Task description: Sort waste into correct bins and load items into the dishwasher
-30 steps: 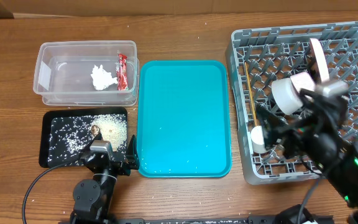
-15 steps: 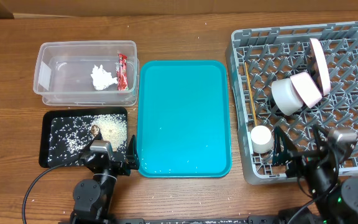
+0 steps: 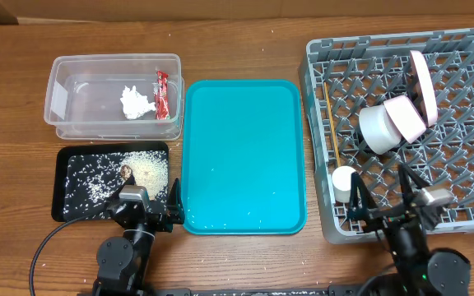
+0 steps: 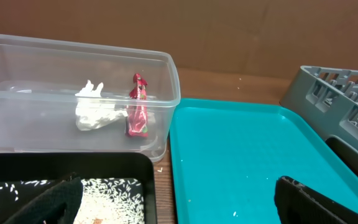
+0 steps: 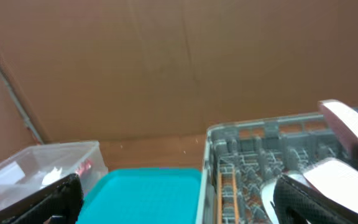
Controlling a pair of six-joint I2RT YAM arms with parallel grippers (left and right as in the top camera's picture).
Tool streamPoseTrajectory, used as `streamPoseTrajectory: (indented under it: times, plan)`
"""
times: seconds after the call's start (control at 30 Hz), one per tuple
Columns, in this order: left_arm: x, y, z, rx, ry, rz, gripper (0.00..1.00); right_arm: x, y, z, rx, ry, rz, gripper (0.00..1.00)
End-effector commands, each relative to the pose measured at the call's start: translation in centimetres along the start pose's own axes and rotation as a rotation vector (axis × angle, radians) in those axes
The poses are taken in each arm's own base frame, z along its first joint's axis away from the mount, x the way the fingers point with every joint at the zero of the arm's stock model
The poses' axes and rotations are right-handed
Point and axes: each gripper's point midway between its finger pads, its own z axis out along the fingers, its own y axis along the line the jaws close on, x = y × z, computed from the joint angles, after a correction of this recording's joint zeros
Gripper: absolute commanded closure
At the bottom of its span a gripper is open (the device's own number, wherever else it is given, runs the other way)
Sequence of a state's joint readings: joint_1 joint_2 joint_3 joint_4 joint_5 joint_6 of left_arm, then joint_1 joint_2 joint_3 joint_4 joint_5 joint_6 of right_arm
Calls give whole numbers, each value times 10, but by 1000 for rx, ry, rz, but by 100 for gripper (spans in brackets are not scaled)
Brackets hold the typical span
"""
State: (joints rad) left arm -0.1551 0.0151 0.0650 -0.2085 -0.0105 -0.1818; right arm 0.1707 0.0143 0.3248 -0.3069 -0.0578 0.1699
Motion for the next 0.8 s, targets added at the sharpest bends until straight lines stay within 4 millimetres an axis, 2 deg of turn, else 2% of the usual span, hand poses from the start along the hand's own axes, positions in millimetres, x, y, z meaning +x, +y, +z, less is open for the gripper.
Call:
streamPoseTrajectory:
  times: [0.0, 0.3, 0.6, 0.77]
  plan:
    - [-1, 0, 0, 4, -9, -10, 0, 14, 2, 9, -47, -35, -33, 0]
    - [-1, 0, 0, 4, -9, -10, 0, 35, -4, 22, -72, -144, -29, 0]
    - [-1, 0, 0, 4, -9, -10, 0, 42, -6, 23, -68, -122, -27, 0]
    - [-1, 0, 0, 4, -9, -10, 0, 58, -10, 25, -52, -57, -20, 0]
